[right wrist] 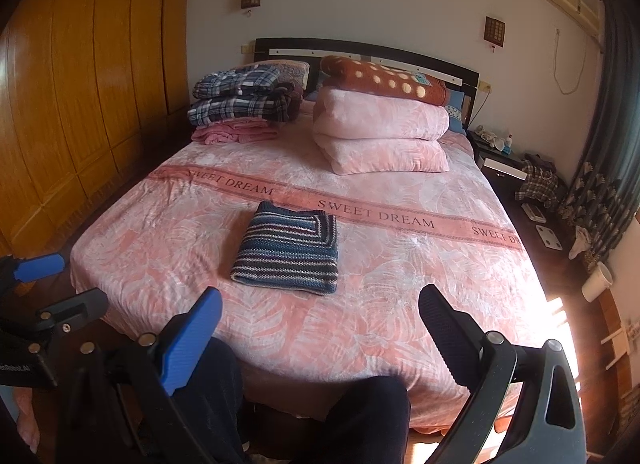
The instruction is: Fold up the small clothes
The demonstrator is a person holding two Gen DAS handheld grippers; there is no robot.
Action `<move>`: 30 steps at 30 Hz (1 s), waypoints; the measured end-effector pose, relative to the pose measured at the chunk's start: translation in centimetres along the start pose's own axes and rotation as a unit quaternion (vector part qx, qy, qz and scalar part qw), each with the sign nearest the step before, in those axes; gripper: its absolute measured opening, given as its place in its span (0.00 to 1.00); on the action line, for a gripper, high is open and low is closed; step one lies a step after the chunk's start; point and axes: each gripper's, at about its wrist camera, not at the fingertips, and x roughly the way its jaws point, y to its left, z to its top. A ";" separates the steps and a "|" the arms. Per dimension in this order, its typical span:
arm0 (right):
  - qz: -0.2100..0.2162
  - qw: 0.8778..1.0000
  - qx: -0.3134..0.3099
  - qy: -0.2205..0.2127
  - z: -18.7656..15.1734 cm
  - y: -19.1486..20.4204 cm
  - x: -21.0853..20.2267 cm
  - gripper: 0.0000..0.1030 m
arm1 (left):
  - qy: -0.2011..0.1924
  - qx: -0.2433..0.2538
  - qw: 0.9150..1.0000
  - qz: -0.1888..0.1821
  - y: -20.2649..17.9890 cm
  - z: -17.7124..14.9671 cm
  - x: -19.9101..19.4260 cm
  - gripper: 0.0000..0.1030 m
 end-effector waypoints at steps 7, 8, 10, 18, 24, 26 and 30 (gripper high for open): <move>0.008 1.000 -0.002 0.004 0.2 0.3 0.5 0.96 | 0.000 -0.003 1.000 0.010 0.5 0.3 0.0 0.97; 0.008 1.000 -0.001 0.003 0.3 0.3 0.5 0.96 | 0.000 -0.003 1.000 0.011 0.5 0.4 0.0 0.97; 0.009 1.000 0.000 0.003 0.4 0.3 0.7 0.96 | -0.001 -0.003 1.000 0.013 0.6 0.6 0.1 0.97; 0.014 1.000 -0.002 0.008 0.6 0.4 1.3 0.96 | 0.001 -0.002 1.000 0.017 0.6 0.8 0.5 0.97; 0.013 1.000 0.003 0.010 0.4 0.5 1.8 0.96 | 0.003 0.000 1.000 0.019 0.8 1.0 1.0 0.97; 0.013 1.000 0.004 0.011 0.3 0.5 1.9 0.96 | 0.004 0.001 1.000 0.020 0.9 1.0 1.2 0.97; 0.012 1.000 0.004 0.011 0.2 0.5 2.2 0.96 | 0.001 0.000 1.000 0.025 1.0 1.1 1.7 0.97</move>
